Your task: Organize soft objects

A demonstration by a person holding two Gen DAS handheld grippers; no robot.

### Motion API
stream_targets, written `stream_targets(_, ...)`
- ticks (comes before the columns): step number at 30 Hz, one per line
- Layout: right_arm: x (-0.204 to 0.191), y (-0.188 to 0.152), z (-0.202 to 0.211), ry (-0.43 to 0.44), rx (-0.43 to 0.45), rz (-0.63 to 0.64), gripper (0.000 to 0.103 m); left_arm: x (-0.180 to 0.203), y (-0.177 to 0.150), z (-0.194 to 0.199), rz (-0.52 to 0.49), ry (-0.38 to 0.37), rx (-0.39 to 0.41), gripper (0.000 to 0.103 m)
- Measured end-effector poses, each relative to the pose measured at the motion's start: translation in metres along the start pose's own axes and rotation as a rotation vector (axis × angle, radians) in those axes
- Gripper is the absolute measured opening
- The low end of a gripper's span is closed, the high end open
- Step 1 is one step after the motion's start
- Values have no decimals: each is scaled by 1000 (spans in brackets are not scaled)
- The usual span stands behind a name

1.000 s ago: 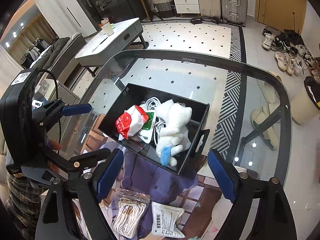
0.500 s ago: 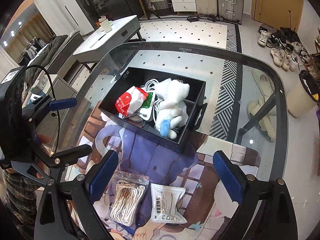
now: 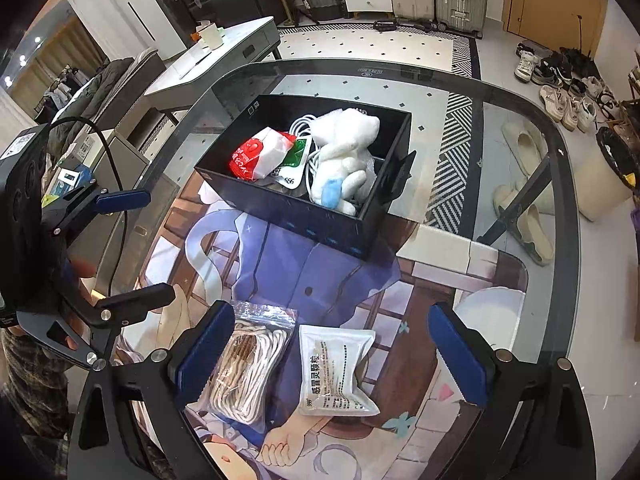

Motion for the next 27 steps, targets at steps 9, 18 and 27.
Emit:
stream_targets(9,-1,-24,-9,7,-41,5,99,19,-21,-8,-47,-56,-24,103)
stream_targets(18,-1,-41,-18,15,-68,-5,99,37,-37,-10,-85,-99,-45,103)
stream_targets(27,2,-57,-26,18,-93,-12,99,50,-49,-13,-123,-138,-69,103)
Point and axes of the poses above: each gripper's, at about its wrist camera, not at the fingertips, and z roughly against the way its jaws point, x to its right, y to its top, the point moved 4 cm from there along -z, roughly the way its jaws point, and after that the axes turned 10 degrees about x, right-handed, at the moved point
